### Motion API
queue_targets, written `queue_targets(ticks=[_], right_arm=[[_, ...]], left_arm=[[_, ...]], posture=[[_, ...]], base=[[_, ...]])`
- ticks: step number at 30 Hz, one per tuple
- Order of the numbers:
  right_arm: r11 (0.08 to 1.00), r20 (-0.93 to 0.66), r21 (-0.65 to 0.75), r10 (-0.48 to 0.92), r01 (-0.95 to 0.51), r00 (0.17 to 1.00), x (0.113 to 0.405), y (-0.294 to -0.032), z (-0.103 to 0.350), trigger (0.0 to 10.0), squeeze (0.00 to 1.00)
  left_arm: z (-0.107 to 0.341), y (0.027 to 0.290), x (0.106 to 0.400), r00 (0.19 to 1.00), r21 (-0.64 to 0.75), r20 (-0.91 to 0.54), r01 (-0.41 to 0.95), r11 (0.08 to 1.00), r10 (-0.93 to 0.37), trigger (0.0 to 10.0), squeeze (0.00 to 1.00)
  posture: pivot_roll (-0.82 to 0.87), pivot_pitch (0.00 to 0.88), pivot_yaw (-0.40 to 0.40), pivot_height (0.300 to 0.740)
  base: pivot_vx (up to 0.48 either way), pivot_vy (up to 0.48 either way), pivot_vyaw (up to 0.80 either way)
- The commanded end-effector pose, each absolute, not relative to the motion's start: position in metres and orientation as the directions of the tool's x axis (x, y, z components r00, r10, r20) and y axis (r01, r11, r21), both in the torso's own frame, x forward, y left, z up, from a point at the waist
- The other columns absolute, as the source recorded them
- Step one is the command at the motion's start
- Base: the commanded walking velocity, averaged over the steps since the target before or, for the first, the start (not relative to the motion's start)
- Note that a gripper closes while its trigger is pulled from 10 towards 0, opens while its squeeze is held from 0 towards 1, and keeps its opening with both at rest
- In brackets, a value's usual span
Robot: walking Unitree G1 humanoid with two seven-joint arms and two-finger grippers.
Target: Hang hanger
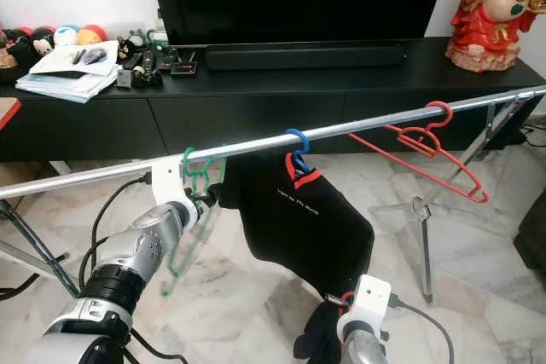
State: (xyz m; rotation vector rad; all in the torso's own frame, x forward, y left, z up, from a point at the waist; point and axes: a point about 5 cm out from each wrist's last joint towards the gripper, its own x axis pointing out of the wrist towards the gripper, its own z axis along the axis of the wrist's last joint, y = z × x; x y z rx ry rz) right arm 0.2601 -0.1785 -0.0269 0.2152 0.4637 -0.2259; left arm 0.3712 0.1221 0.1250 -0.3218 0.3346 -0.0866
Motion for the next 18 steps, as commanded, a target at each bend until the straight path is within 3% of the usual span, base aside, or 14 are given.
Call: queue_targets(ticks=[1,18], right_arm=[[0.956,-0.473,0.154,-0.151,0.250,0.868,0.2612,-0.1750,-0.0272,10.0,0.00],[0.957,-0.480,0.154,-0.146,0.248,0.865,0.2593,-0.1739,-0.0290,10.0,0.00]], left_arm=[[0.1215,0.1204,0.3688,0.939,-0.335,-0.306,0.048,0.941,-0.157,0.0,0.00],[0.1182,0.1204,0.3656,0.938,-0.321,-0.307,0.059,0.945,-0.162,0.0,0.00]], posture=[[0.06,0.092,0.040,0.740],[0.06,0.092,0.042,0.740]], base=[[0.000,0.000,0.00],[0.000,0.000,0.00]])
